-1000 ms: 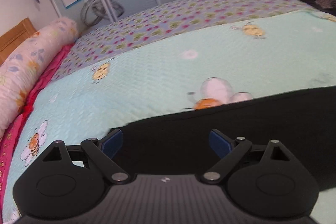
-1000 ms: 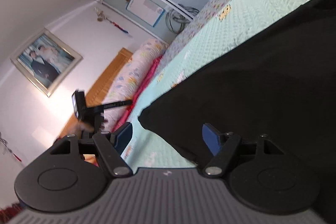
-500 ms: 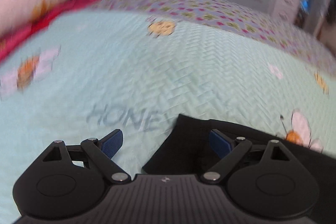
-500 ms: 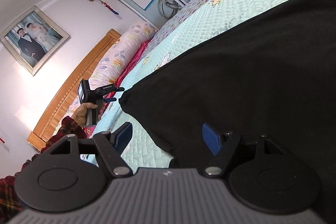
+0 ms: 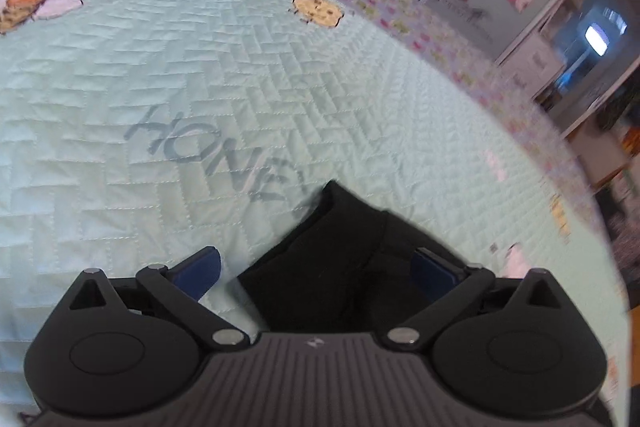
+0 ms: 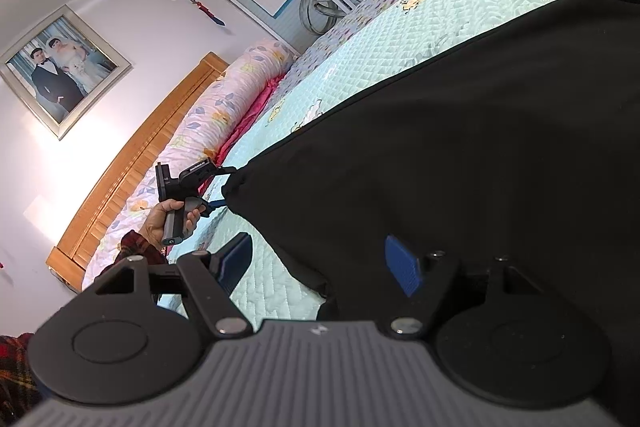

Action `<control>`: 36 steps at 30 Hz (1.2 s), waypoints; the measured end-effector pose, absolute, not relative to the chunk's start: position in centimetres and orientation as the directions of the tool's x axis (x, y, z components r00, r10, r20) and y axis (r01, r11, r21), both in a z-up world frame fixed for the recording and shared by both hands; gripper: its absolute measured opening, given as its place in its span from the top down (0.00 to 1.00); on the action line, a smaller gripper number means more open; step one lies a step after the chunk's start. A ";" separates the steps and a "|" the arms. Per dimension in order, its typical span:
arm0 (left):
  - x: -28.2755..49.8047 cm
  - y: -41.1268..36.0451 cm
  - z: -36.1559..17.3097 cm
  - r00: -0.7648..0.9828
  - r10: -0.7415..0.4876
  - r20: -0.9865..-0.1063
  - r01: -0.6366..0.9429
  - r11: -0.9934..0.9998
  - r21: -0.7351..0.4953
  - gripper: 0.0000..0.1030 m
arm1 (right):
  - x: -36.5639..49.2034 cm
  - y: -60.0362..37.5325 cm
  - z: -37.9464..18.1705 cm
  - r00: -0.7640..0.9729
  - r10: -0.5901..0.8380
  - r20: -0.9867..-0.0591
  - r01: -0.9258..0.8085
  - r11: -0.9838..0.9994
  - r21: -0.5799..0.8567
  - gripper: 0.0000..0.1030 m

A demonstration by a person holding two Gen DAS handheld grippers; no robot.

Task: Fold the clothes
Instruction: 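Grasp the sweatpants leg cuff with the left gripper and lift it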

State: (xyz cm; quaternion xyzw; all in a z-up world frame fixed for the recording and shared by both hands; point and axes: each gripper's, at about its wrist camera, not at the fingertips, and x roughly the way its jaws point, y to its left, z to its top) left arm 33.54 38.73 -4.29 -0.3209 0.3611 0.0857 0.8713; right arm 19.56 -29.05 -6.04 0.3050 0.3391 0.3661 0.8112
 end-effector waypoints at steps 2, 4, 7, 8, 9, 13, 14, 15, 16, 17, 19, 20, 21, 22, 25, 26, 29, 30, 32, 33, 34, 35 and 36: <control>33.4 39.5 -4.4 0.751 -0.117 -0.650 -0.371 0.740 -0.561 0.00 | 19.4 -28.8 -6.1 0.509 0.794 -0.332 -0.387 0.556 0.736 0.28; 33.6 39.9 -4.6 0.768 -0.159 -0.620 -0.343 0.716 -0.608 0.00 | 19.3 -28.7 -6.1 0.513 0.788 -0.339 -0.389 0.566 0.727 0.28; 34.0 39.9 -4.9 0.768 -0.184 -0.613 -0.325 0.713 -0.621 0.00 | 19.2 -28.5 -6.1 0.518 0.783 -0.345 -0.391 0.575 0.719 0.28; 34.1 39.9 -5.0 0.771 -0.185 -0.609 -0.324 0.709 -0.626 0.00 | 19.2 -28.6 -6.2 0.518 0.783 -0.344 -0.391 0.575 0.719 0.28; 34.3 39.7 -4.9 0.768 -0.178 -0.615 -0.327 0.717 -0.615 0.00 | 19.2 -28.6 -6.2 0.520 0.782 -0.344 -0.389 0.576 0.719 0.28; 35.1 38.4 -4.3 0.739 -0.132 -0.661 -0.334 0.780 -0.529 0.06 | 19.1 -28.6 -6.4 0.524 0.778 -0.346 -0.387 0.579 0.718 0.28; 35.2 38.2 -4.2 0.734 -0.119 -0.669 -0.333 0.795 -0.507 0.13 | 19.0 -28.6 -6.4 0.524 0.778 -0.347 -0.387 0.580 0.717 0.28; 35.2 37.9 -4.2 0.730 -0.105 -0.675 -0.332 0.810 -0.484 0.17 | 19.0 -28.6 -6.4 0.524 0.778 -0.347 -0.388 0.581 0.716 0.28; 35.2 37.7 -4.1 0.726 -0.091 -0.681 -0.330 0.824 -0.461 0.29 | 18.9 -28.5 -6.4 0.525 0.777 -0.348 -0.388 0.582 0.715 0.28; 35.1 37.5 -4.1 0.723 -0.077 -0.687 -0.328 0.837 -0.438 0.44 | 18.8 -28.5 -6.4 0.525 0.777 -0.348 -0.388 0.583 0.714 0.28; 35.1 37.0 -4.0 0.715 -0.048 -0.697 -0.324 0.862 -0.391 0.66 | 18.7 -28.5 -6.4 0.525 0.776 -0.349 -0.389 0.584 0.712 0.28; 35.1 36.8 -3.9 0.712 -0.033 -0.702 -0.321 0.873 -0.367 0.73 | 18.7 -28.5 -6.4 0.526 0.775 -0.350 -0.389 0.585 0.712 0.28; 35.0 36.5 -3.9 0.708 -0.018 -0.706 -0.319 0.884 -0.342 0.75 | 18.7 -28.5 -6.4 0.526 0.775 -0.350 -0.389 0.586 0.711 0.28; 35.0 36.3 -3.8 0.705 -0.003 -0.710 -0.316 0.894 -0.317 0.76 | 18.8 -28.5 -6.3 0.527 0.774 -0.351 -0.390 0.587 0.710 0.28; 35.1 34.8 -3.4 0.704 0.051 -0.709 -0.293 0.930 -0.223 0.84 | 18.9 -28.4 -6.3 0.529 0.772 -0.353 -0.393 0.591 0.705 0.28; 35.2 34.2 -3.2 0.701 0.075 -0.710 -0.289 0.939 -0.185 0.86 | 18.9 -28.3 -6.3 0.529 0.771 -0.354 -0.394 0.592 0.703 0.28; 35.3 32.6 -2.9 0.683 0.152 -0.714 -0.297 0.952 -0.081 0.88 | 18.9 -28.0 -6.1 0.531 0.769 -0.356 -0.398 0.597 0.696 0.28; 35.3 32.1 -2.7 0.683 0.175 -0.709 -0.296 0.954 -0.050 0.88 | 18.9 -28.0 -6.1 0.532 0.768 -0.357 -0.400 0.599 0.694 0.28; 35.0 31.1 -2.3 0.697 0.210 -0.685 -0.289 0.957 -0.001 0.89 | 19.0 -28.0 -6.2 0.531 0.768 -0.358 -0.404 0.601 0.690 0.28; 34.7 30.6 -1.8 0.711 0.214 -0.670 -0.280 0.960 0.009 0.89 | 19.1 -28.1 -6.3 0.531 0.769 -0.356 -0.404 0.599 0.691 0.28; 34.4 30.2 -1.3 0.726 0.215 -0.653 -0.269 0.963 0.018 0.89 | 19.1 -28.1 -6.4 0.531 0.770 -0.354 -0.404 0.597 0.693 0.28; 34.0 29.8 -0.8 0.741 0.216 -0.636 -0.258 0.966 0.027 0.89 | 19.2 -28.1 -6.4 0.531 0.771 -0.353 -0.403 0.596 0.695 0.28; 33.6 29.3 -0.3 0.755 0.216 -0.619 -0.247 0.968 0.037 0.89 | 19.2 -28.1 -6.4 0.530 0.771 -0.353 -0.404 0.595 0.695 0.28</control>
